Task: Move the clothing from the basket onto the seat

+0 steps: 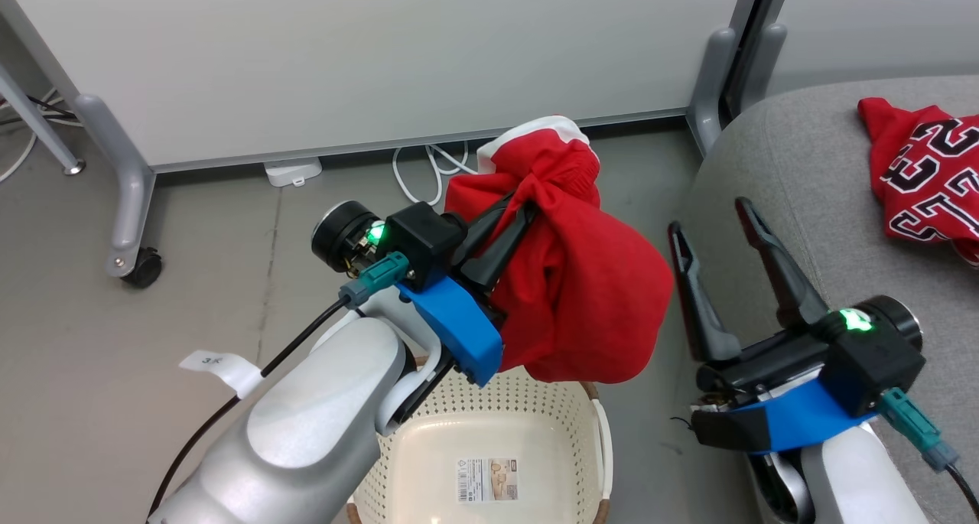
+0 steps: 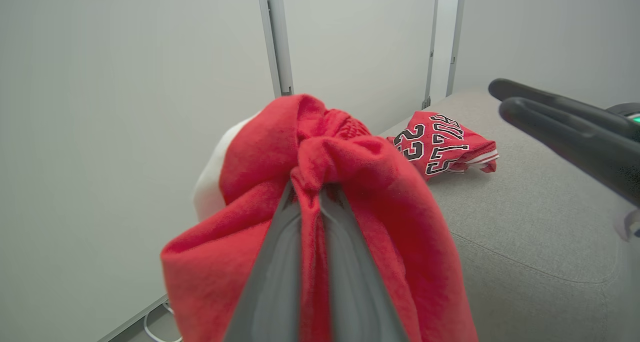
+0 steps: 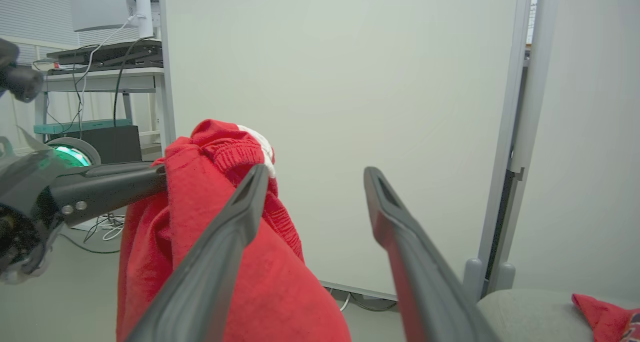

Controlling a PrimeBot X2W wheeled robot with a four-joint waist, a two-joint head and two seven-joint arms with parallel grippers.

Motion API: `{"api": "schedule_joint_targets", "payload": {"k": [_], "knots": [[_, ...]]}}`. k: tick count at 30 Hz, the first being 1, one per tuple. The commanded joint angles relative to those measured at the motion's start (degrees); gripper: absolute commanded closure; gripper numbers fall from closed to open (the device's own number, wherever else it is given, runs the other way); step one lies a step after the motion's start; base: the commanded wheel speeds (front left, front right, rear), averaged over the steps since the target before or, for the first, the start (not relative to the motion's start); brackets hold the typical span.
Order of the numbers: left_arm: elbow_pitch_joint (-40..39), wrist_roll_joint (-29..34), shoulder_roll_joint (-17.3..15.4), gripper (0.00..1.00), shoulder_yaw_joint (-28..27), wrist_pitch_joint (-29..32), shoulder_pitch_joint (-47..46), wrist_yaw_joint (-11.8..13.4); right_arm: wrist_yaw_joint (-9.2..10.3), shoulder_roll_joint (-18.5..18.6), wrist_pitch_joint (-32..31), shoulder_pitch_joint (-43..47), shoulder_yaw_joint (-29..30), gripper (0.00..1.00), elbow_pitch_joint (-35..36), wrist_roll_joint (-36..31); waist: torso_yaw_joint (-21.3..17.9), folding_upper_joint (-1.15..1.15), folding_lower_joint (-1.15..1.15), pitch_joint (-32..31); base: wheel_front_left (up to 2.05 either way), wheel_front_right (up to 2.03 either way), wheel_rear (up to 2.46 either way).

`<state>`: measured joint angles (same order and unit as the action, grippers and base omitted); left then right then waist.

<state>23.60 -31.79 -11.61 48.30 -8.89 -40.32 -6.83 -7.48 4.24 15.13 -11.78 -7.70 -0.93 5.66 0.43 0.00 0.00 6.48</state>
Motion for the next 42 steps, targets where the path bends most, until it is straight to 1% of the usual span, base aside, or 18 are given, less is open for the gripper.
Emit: {"api": "schedule_joint_targets", "payload": {"k": [1,4,9,11,17,24,27,30,31,32,42], "knots": [[-0.3,-0.2,-0.4,1.00,-0.1,0.0,0.0,0.4,-0.03,0.9,0.0,-1.2,-1.9,0.00,0.6,0.2,0.0,0.00,0.00,0.1,0.00,0.00,0.00],[-0.6,-0.1,-0.4,1.00,0.0,0.1,-0.2,0.5,-0.03,2.2,0.0,-2.8,-5.8,0.00,0.2,0.4,0.2,0.00,0.00,0.3,0.00,0.00,0.00],[-0.7,0.1,-0.2,1.00,0.4,-0.2,-0.8,0.6,-0.02,4.0,0.0,-5.7,-10.9,0.00,-3.8,0.1,0.8,0.00,0.00,0.5,0.00,0.00,0.00],[-0.8,0.2,-0.1,1.00,0.6,-0.3,-1.1,0.7,-0.03,4.7,0.0,-6.7,-12.4,0.00,-6.2,0.0,1.0,0.00,0.00,0.6,0.00,0.00,0.00],[-1.0,0.5,0.5,1.00,1.6,-0.4,-1.2,0.6,-0.02,5.1,0.0,-9.9,-15.1,0.00,-12.9,-0.7,1.6,0.00,0.00,1.4,0.00,0.00,0.00],[-1.2,0.7,1.2,1.00,3.3,-0.3,-1.9,0.2,-0.02,3.2,0.0,-15.0,-17.4,0.00,-19.8,-1.5,2.2,0.00,0.00,2.3,0.00,0.00,0.00],[-1.2,0.7,1.5,1.00,3.8,-0.4,-2.1,0.1,-0.03,2.7,0.0,-16.4,-18.0,0.00,-21.7,-1.7,2.5,0.00,0.00,2.6,0.00,0.00,0.00],[-1.2,0.5,1.6,1.00,4.2,-0.7,-2.5,0.0,-0.03,2.0,0.0,-17.6,-18.4,0.00,-24.5,-0.7,2.7,0.00,0.00,2.7,0.00,0.00,0.00],[-1.2,0.5,1.7,1.00,4.3,-0.8,-2.5,0.0,-0.03,1.9,0.0,-17.8,-18.6,0.20,-25.4,-0.2,2.8,0.00,0.00,2.8,0.00,0.00,0.00],[-1.2,0.4,1.7,1.00,4.5,-0.9,-2.5,0.0,-0.03,1.6,0.0,-18.1,-19.1,1.00,-26.6,0.6,2.8,0.00,0.00,2.8,0.00,0.00,0.00],[-0.5,0.1,1.5,1.00,4.9,-1.4,-3.0,0.1,-0.02,1.7,0.0,-18.0,-19.2,1.00,-26.4,2.0,2.8,0.00,0.00,2.7,0.00,0.00,0.00]]}}
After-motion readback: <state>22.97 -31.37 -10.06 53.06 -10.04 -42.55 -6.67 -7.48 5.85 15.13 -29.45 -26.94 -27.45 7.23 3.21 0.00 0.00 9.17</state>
